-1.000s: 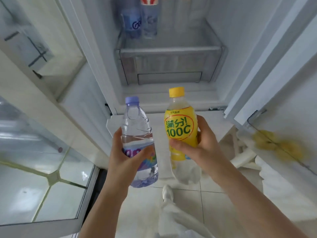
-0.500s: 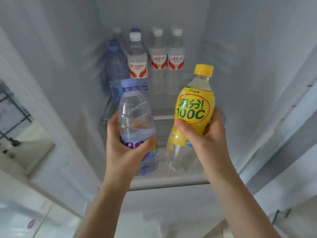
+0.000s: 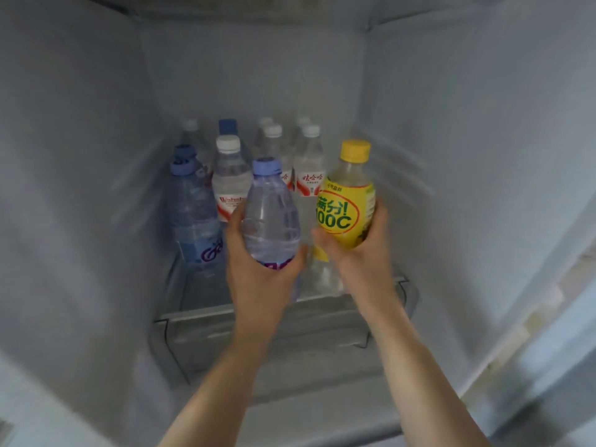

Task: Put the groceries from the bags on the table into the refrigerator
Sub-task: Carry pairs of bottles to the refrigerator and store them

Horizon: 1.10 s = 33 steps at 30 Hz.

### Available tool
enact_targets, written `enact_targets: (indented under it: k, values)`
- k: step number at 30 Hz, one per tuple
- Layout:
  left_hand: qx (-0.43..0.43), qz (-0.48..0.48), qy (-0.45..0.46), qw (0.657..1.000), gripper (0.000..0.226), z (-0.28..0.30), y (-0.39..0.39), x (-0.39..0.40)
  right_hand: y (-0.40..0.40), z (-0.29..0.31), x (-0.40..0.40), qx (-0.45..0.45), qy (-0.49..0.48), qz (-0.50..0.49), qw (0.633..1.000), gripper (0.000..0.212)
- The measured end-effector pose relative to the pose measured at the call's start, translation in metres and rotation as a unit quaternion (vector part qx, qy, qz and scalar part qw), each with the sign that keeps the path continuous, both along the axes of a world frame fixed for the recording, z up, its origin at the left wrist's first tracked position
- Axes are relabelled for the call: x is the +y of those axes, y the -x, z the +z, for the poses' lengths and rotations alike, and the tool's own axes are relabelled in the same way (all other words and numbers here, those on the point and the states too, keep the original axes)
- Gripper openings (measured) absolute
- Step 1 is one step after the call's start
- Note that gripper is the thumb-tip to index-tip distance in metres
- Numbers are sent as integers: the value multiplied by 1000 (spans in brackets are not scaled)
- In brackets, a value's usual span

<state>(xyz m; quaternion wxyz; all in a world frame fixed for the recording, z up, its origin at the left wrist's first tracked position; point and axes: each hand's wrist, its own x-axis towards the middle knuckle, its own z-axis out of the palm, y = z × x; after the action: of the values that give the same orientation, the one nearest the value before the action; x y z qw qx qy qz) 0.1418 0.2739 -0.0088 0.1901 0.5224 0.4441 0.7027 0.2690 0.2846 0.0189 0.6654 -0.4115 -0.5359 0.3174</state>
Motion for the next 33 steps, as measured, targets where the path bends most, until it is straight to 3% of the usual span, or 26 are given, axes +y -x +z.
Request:
enact_targets:
  k: [10, 20, 27, 33]
  values:
    - [-20, -33, -20, 999, 97, -27, 2, 41, 7, -25, 36, -9, 25, -4, 1000, 78]
    - [35, -65, 3, 997, 99, -30, 11, 43, 3, -32, 42, -53, 49, 12, 997, 79]
    - [207, 12, 21, 978, 111, -56, 35, 23, 2, -73, 25, -134, 110, -81, 982, 76]
    - [244, 25, 81, 966, 121, -64, 39, 19, -4, -79, 24, -225, 107, -115, 962, 72]
